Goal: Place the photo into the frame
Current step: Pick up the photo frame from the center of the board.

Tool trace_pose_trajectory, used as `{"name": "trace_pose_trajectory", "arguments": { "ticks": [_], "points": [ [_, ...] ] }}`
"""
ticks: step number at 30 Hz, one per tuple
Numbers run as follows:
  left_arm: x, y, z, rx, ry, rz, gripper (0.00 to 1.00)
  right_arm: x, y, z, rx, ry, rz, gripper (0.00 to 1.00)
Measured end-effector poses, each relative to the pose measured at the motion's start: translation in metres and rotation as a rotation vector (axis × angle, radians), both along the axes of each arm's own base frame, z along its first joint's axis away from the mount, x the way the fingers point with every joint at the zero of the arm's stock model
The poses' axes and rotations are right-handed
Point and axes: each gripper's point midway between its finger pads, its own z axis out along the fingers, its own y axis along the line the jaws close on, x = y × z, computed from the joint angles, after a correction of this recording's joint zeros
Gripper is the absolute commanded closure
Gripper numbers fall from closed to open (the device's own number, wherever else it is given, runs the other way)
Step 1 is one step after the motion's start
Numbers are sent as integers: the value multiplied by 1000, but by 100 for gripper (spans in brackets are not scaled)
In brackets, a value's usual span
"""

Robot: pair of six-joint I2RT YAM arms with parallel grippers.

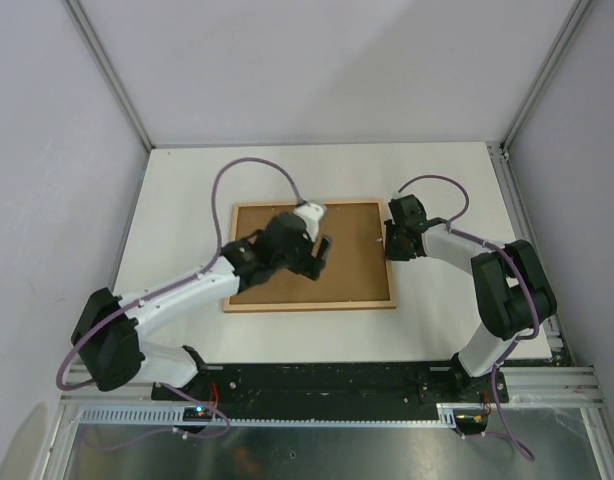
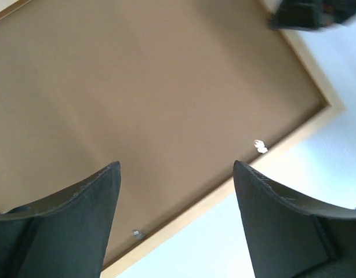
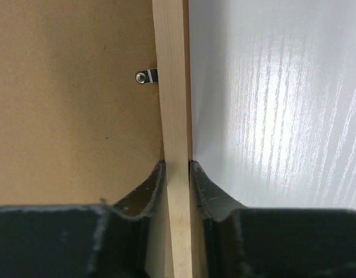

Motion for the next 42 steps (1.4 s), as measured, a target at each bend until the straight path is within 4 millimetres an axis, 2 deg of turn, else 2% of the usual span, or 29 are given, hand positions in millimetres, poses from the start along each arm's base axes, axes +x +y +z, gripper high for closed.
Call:
{"name": "trace_pose_trajectory", "arguments": {
  "ticks": [2,4,9,12,15,20,24,28,35,42],
  "points": [
    [-22,-22,2,17,-51,-99,12,0,-1,0,-9,-1,1,96],
    [-43,-44,2,34,-99,-191,10,0,-2,0,-14,-1,7,99],
    [-95,-90,-2,81,-224,-394,7,-3,-3,1,-28,13,7,100],
    [-118,-114,-13,122,-293,-501,6,-8,-5,3,-40,40,4,100],
    [-135,-128,-29,173,-344,-580,6,-9,-6,10,-53,55,1,100],
    [-154,-139,-48,246,-423,-667,6,-8,-8,27,-57,53,-5,100],
    [-161,-146,-54,283,-495,-692,7,-9,-11,37,-65,62,-11,100],
    [-157,-148,-67,352,-553,-686,8,-11,-12,43,-71,74,-16,100],
    [-136,-132,-94,533,-649,-636,10,-13,-13,50,-73,88,-22,100],
    [-114,-124,-99,634,-727,-565,16,-17,-13,52,-66,102,-25,100]
  ]
}}
